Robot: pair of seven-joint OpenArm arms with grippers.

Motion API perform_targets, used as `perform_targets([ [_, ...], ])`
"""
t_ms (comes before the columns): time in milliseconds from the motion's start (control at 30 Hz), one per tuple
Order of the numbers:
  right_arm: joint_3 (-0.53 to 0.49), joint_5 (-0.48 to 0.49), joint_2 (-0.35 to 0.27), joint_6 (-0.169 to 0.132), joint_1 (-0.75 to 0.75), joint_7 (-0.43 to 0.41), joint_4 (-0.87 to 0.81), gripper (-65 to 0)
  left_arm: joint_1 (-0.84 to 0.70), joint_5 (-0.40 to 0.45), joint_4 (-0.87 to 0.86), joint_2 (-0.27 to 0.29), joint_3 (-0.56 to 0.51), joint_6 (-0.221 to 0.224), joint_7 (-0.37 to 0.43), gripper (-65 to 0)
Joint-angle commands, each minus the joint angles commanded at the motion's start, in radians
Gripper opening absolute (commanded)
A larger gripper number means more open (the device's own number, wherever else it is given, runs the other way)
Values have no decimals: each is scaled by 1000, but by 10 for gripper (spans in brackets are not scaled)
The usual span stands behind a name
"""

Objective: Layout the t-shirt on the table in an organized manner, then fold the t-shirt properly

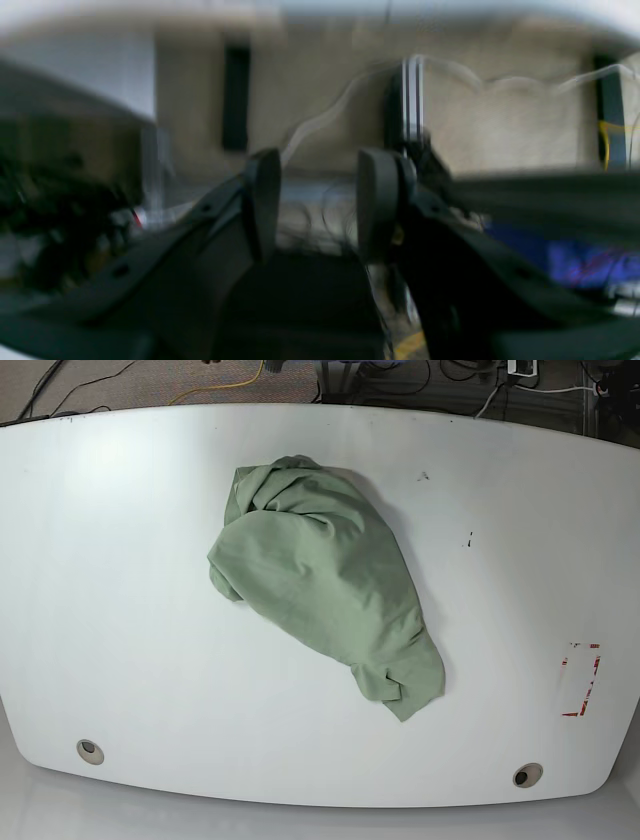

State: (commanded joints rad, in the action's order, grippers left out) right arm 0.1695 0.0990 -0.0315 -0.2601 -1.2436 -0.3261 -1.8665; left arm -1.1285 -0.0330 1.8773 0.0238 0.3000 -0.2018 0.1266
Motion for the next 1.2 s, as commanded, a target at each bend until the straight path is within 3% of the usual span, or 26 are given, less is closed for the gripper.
perform_targets([
  [533, -6, 0, 5, 0, 207, 5, -106, -558, 126, 8, 103, 3, -8, 0, -6, -414],
  [633, -6, 2, 5, 3, 241, 28, -106, -479, 163, 8, 104, 3, -28, 0, -37, -414],
  [700, -6, 2, 5, 8, 273, 74, -106, -360, 196, 8, 104, -8, -57, 0, -77, -414],
  [800, -9, 2, 6, 2, 290, 106, -107, -273, 222, 8, 104, -38, -97, 0, -115, -414],
  [933, -63, 2, 12, 0, 318, 146, -107, -249, 256, 2, 104, -95, -143, 0, -129, -414],
  [1133, -143, 3, 11, 0, 396, 256, -101, -241, 311, 2, 106, -123, -149, 0, -129, -410],
  [1200, -160, 3, 11, 8, 427, 293, -101, -241, 333, 2, 106, -140, -149, 0, -129, -381],
])
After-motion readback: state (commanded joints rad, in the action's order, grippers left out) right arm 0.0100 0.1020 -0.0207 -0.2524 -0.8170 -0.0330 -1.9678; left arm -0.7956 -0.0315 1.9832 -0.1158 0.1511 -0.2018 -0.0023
